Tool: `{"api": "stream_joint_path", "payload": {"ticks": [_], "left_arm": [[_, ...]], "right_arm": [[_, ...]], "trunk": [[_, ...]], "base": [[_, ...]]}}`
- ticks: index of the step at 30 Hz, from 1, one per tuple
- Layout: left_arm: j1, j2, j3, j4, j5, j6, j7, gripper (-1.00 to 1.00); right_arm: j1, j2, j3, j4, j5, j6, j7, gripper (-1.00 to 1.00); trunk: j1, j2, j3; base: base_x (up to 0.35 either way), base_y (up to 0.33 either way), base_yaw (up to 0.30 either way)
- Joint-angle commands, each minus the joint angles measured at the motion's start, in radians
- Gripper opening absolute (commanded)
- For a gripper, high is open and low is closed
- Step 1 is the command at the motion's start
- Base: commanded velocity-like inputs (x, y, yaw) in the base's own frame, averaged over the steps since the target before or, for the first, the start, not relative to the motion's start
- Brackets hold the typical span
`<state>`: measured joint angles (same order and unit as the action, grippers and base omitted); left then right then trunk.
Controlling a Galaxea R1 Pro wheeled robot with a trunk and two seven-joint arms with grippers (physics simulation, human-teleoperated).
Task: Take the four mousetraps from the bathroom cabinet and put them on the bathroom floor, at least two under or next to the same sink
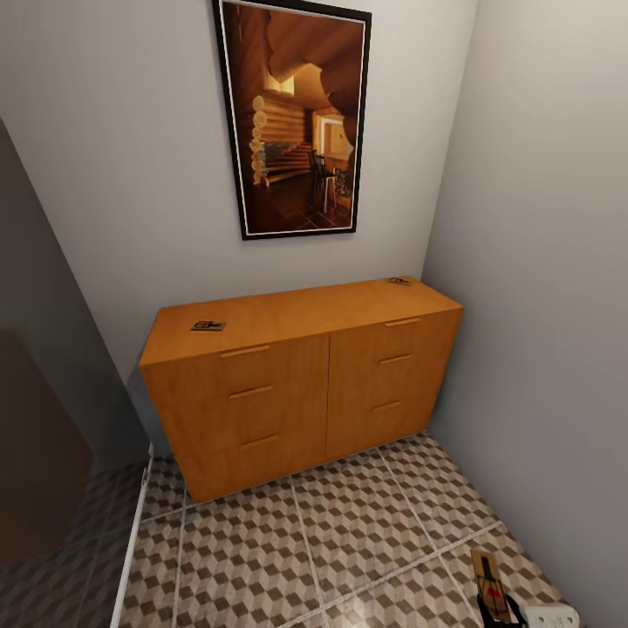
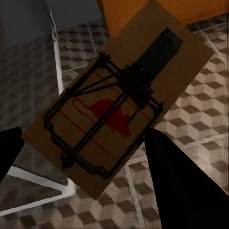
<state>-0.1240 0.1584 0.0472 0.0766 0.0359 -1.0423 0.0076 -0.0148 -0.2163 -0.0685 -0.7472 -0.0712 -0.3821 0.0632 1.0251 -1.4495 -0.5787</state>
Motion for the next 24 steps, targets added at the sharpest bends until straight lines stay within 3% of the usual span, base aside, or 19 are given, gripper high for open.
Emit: {"api": "stream_joint_path", "payload": {"ticks": [1, 7, 9, 10, 12, 14, 24], "left_arm": [[0.003, -0.025, 0.007, 0.001, -0.001, -0.005, 0.001, -1.0], [0.007, -0.066, 0.015, -0.037, -0.001, -0.005, 0.003, -1.0], [0.007, -0.071, 0.015, -0.091, -0.001, 0.039, 0.004, -1.0], [0.007, -0.073, 0.015, -0.134, -0.001, 0.092, 0.003, -1.0], [0.007, -0.074, 0.014, -0.208, -0.001, 0.197, 0.002, -1.0], [0.007, -0.073, 0.011, -0.237, -0.001, 0.24, 0.001, -1.0], [0.007, -0.058, 0.009, -0.253, 0.0, 0.278, 0.0, -1.0]], "right_arm": [[-0.001, 0.0, -0.001, -0.002, -0.012, -0.002, 0.01, -1.0], [-0.001, 0.003, -0.001, -0.008, -0.013, -0.004, 0.007, -1.0], [-0.001, 0.004, 0.0, -0.008, -0.013, -0.006, 0.007, -1.0], [-0.001, 0.006, 0.001, -0.008, -0.013, -0.01, 0.007, -1.0], [-0.001, 0.011, 0.003, -0.004, -0.013, -0.027, 0.006, -1.0], [-0.001, 0.018, 0.003, 0.001, -0.012, -0.05, 0.006, -1.0], [-0.001, 0.04, 0.007, 0.044, -0.009, -0.114, 0.006, -1.0]], "trunk": [[0.0, 0.0, -0.001], [0.0, 0.0, -0.001], [0.0, 0.0, -0.001], [0.0, 0.0, -0.001], [0.0, 0.0, -0.001], [0.0, 0.0, -0.001], [0.0, 0.0, -0.001]], "base": [[0.0, 0.0, 0.0], [0.0, 0.0, 0.0], [0.0, 0.0, 0.0], [0.0, 0.0, 0.0], [0.0, 0.0, 0.0], [0.0, 0.0, 0.0], [0.0, 0.0, 0.0]]}}
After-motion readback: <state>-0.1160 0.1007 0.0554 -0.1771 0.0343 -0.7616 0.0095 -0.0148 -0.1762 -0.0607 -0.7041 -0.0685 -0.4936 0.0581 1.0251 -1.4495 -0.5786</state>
